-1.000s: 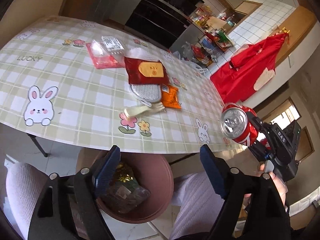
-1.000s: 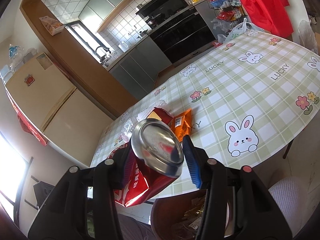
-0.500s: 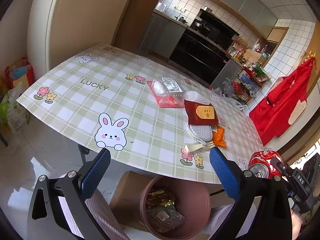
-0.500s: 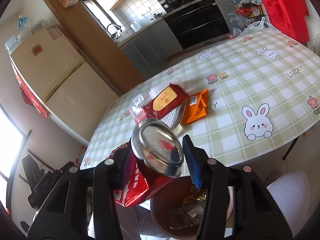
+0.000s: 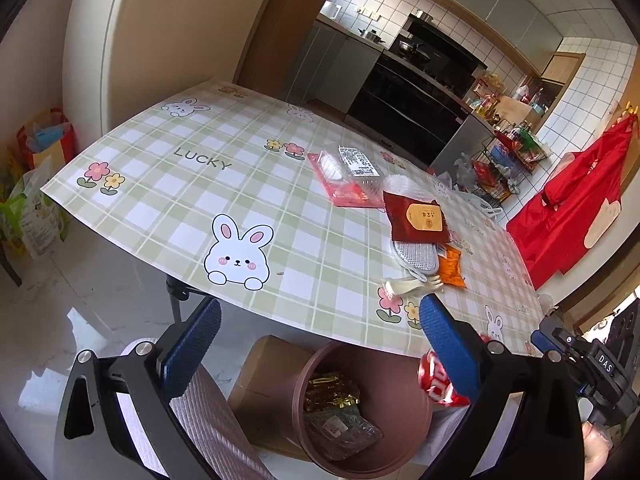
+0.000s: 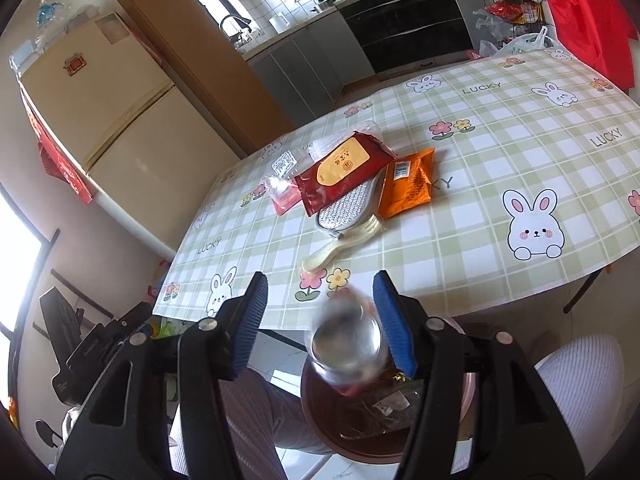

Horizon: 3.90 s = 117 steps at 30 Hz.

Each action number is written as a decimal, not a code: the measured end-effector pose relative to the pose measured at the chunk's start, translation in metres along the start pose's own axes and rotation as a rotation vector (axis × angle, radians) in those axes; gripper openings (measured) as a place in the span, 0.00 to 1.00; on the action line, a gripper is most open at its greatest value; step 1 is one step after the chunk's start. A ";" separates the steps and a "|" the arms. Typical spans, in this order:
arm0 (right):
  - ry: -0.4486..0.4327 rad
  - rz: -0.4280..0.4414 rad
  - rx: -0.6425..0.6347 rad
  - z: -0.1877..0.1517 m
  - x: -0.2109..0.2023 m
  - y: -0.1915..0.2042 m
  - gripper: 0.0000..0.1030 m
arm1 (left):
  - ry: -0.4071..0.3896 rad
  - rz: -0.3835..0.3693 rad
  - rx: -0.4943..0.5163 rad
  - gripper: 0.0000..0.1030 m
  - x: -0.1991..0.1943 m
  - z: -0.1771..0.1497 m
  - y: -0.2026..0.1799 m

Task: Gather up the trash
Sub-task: 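Carry both items over the pink bin and open both tools to drop them, then grasp the pink-and-clear plastic tray with the left tool, then grasp the red-and-gold snack packet with the right tool while the left holds the tray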

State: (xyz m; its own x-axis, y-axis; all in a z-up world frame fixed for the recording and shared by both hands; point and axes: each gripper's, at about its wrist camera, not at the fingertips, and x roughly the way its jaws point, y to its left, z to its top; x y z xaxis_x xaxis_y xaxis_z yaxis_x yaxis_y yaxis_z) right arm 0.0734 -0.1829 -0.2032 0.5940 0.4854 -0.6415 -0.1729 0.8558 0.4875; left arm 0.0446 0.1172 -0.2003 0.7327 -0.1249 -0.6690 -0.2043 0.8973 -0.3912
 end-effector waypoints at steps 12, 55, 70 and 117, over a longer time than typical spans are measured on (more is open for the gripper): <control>-0.004 -0.051 0.039 0.002 0.001 -0.010 0.83 | 0.018 0.003 0.000 0.94 0.004 -0.002 -0.001; -0.021 -0.346 -0.164 0.085 0.103 -0.064 0.94 | 0.106 0.022 -0.118 0.55 0.253 0.147 -0.033; 0.005 -0.324 -0.154 0.107 0.131 -0.087 0.94 | 0.045 0.045 -0.153 0.34 0.290 0.146 -0.027; 0.212 -0.334 0.232 0.148 0.267 -0.034 0.77 | -0.118 -0.112 -0.150 0.13 0.144 0.131 0.025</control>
State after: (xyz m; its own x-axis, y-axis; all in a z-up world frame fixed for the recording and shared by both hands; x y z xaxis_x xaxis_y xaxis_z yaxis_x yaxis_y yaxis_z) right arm 0.3540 -0.1090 -0.3035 0.4096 0.2362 -0.8811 0.1957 0.9207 0.3378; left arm 0.2299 0.1773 -0.2243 0.8253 -0.1622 -0.5409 -0.2052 0.8062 -0.5548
